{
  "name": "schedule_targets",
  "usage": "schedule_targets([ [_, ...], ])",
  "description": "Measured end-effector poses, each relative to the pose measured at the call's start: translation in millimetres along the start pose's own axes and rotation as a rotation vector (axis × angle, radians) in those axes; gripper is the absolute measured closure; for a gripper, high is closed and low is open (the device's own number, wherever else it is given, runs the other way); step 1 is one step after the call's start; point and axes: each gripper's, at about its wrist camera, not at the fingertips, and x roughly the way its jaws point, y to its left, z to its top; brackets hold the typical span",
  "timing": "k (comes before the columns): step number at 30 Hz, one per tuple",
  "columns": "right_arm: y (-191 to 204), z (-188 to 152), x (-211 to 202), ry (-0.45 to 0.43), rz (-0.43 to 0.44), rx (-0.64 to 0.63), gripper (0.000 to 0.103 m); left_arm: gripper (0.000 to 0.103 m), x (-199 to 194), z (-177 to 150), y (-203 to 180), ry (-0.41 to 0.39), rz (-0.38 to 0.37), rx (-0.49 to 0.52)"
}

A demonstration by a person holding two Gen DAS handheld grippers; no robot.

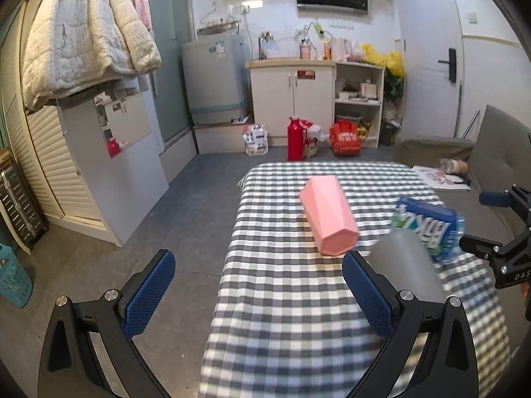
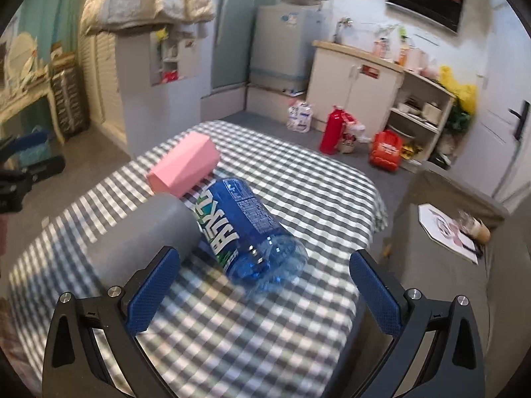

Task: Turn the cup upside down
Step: 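Close the right gripper around the bottle's base and lift it, then carry the bottle toward the left tool and lower it near the table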

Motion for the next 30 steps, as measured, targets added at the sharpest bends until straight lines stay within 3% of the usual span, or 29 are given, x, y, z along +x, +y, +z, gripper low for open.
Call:
schedule_targets([
  [5, 2.4, 1.5, 38.8, 0.041, 0.02, -0.093, 0.0, 0.0, 26.3, -5.7, 1.4, 0.043, 0.01, -0.006],
  [13, -10.9, 3.4, 73.0, 0.105, 0.079, -0.062, 0.0, 0.0, 32.9, -16.1, 5.9, 0.072, 0.031, 0.001],
  [14, -9.6, 2.9, 74.8, 0.116, 0.077, -0.063, 0.004, 0.0, 32.4, -16.3, 6.5, 0.075, 0.032, -0.002],
  [16, -4.8, 1.9, 76.9, 0.15, 0.088, -0.063, 0.02, 0.0, 30.0, -16.4, 8.3, 0.077, 0.031, -0.011],
  [17, -3.8, 0.2, 76.4, 0.162, 0.075, -0.063, 0.022, 0.0, 27.8, -16.7, 9.0, 0.077, 0.031, -0.014],
  [23, -5.3, -18.6, 49.2, 0.222, 0.033, 0.018, 0.024, 0.0, 5.9, -10.3, 10.9, 0.069, 0.032, -0.022],
  [30, 13.5, -60.8, -34.5, 0.231, -0.054, 0.192, 0.024, 0.0, -45.8, -2.8, 15.8, 0.023, 0.012, -0.03],
])
